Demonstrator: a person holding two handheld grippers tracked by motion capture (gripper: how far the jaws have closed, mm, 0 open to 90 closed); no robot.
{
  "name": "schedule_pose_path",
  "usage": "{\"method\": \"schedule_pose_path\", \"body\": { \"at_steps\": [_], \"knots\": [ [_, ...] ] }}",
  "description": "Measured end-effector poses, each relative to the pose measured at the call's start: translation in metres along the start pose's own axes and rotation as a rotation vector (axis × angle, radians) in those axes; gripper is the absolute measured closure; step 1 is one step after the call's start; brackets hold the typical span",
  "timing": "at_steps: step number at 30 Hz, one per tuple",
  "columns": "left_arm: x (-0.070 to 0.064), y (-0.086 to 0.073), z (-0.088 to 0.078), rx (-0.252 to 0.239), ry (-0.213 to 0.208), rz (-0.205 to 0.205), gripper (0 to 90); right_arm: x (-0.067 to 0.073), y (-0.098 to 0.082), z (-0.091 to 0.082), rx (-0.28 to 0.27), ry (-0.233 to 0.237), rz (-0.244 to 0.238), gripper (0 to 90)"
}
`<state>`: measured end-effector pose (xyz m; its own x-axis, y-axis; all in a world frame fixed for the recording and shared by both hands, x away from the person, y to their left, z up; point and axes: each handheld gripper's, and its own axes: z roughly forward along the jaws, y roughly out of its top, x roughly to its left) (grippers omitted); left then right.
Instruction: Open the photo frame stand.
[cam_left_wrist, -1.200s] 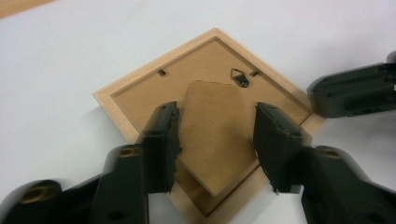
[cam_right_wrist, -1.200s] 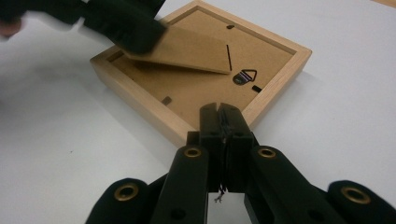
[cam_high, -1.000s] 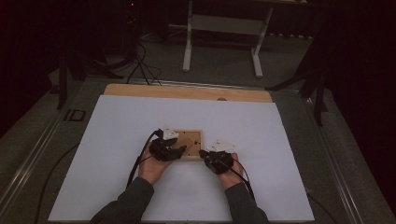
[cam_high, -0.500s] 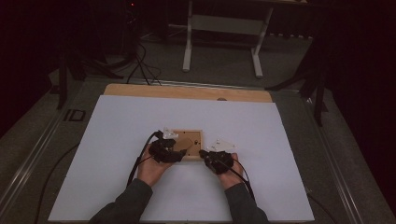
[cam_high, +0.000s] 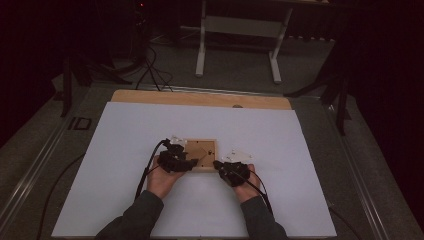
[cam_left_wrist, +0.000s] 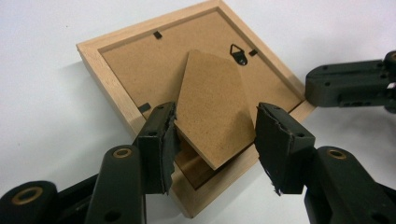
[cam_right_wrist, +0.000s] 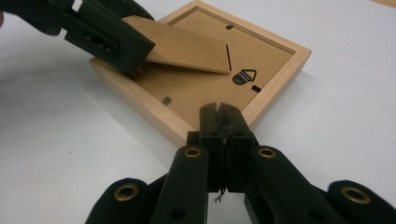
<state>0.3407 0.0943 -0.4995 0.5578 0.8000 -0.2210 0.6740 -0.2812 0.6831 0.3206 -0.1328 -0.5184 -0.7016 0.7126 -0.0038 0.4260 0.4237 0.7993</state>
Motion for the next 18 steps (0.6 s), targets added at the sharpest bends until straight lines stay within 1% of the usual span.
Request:
{"method": "schedule_pose_path", "body": {
  "at_steps": [2, 5, 8, 10, 12, 13, 14, 15, 17, 18],
  "knots": [
    [0.0, 0.002, -0.001, -0.005, -0.007, -0.009, 49.3, 0.0, 0.0, 0.0, -0.001, 0.0, -0.001, 88.4],
    [0.0, 0.006, -0.004, -0.031, -0.023, -0.021, 50.0, 0.0, 0.0, 0.0, -0.001, 0.0, 0.0, 88.3],
    [0.0, 0.01, -0.004, -0.033, -0.032, -0.035, 49.6, 0.0, 0.0, 0.0, -0.001, 0.0, 0.0, 88.3],
    [0.0, 0.012, -0.004, -0.027, -0.034, -0.038, 49.2, 0.0, 0.0, 0.0, -0.001, 0.0, 0.0, 88.3],
    [0.0, 0.015, 0.001, 0.01, -0.044, -0.066, 48.5, 0.0, 0.0, 0.0, -0.001, 0.0, -0.002, 88.2],
    [0.0, 0.015, 0.001, 0.01, -0.044, -0.066, 48.4, 0.0, 0.0, 0.0, -0.001, 0.0, -0.002, 88.2],
    [0.002, 0.016, 0.004, 0.03, -0.069, -0.089, 49.0, 0.0, 0.0, 0.0, -0.003, 0.0, -0.003, 88.1],
    [0.003, 0.016, 0.005, 0.031, -0.079, -0.103, 48.4, 0.0, 0.0, 0.0, -0.003, 0.0, -0.003, 88.1],
    [0.004, 0.016, 0.006, 0.036, -0.082, -0.111, 48.8, 0.0, 0.0, 0.0, -0.002, 0.0, -0.001, 88.1],
    [0.005, 0.016, 0.006, 0.04, -0.093, -0.122, 48.8, 0.0, 0.0, 0.0, -0.002, 0.0, -0.001, 88.1]
  ]
}}
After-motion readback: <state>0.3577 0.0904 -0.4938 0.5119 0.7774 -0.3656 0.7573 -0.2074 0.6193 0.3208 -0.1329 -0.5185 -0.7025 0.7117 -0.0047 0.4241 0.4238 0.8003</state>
